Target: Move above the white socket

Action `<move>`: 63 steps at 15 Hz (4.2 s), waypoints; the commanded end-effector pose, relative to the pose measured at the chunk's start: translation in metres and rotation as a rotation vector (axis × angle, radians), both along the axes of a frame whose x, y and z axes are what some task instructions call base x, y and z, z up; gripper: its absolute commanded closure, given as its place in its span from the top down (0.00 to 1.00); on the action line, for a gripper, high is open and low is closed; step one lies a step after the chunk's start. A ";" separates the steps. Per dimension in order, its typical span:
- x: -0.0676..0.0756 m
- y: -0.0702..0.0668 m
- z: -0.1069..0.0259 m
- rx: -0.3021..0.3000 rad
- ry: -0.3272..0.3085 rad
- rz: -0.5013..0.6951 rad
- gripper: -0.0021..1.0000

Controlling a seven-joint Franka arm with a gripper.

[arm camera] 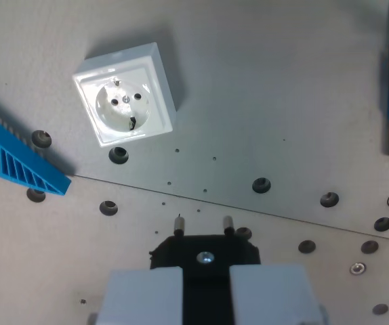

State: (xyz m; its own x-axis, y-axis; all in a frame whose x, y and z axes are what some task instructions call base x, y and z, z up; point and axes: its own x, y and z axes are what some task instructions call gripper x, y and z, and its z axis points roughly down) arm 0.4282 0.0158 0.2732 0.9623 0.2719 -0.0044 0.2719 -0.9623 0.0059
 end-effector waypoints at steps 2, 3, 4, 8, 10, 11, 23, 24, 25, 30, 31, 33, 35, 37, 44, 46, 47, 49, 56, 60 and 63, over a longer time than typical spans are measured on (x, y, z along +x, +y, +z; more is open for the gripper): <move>0.000 0.000 0.000 0.000 0.000 0.000 0.00; 0.000 0.000 0.000 0.000 0.000 0.000 0.00; 0.000 0.000 0.000 0.000 0.000 0.001 0.00; 0.000 0.000 -0.001 0.000 -0.001 0.006 0.00; 0.000 0.001 -0.002 0.000 -0.002 0.011 0.00; -0.001 0.001 -0.003 0.000 -0.003 0.014 0.00; -0.004 0.007 -0.026 0.007 -0.060 0.068 0.00; -0.005 0.008 -0.029 0.008 -0.066 0.074 0.00; -0.005 0.009 -0.032 0.008 -0.069 0.080 0.00; -0.010 0.014 -0.049 0.012 -0.074 0.104 0.00; -0.010 0.016 -0.052 0.012 -0.074 0.108 0.00; -0.011 0.019 -0.060 0.014 -0.072 0.118 0.00; -0.012 0.021 -0.066 0.015 -0.069 0.130 0.00; -0.013 0.023 -0.073 0.015 -0.067 0.142 0.00; -0.017 0.032 -0.102 0.017 -0.079 0.178 0.00; -0.019 0.034 -0.109 0.017 -0.082 0.186 0.00; -0.019 0.035 -0.113 0.017 -0.084 0.190 0.00; -0.021 0.037 -0.120 0.017 -0.083 0.198 0.00; -0.025 0.044 -0.141 0.015 -0.081 0.217 0.00; -0.026 0.047 -0.150 0.015 -0.083 0.218 0.00; -0.028 0.049 -0.156 0.014 -0.085 0.219 0.00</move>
State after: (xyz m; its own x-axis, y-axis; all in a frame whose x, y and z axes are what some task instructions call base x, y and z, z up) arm 0.4063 0.0637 0.1231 0.8970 0.4409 -0.0321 0.4409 -0.8975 -0.0073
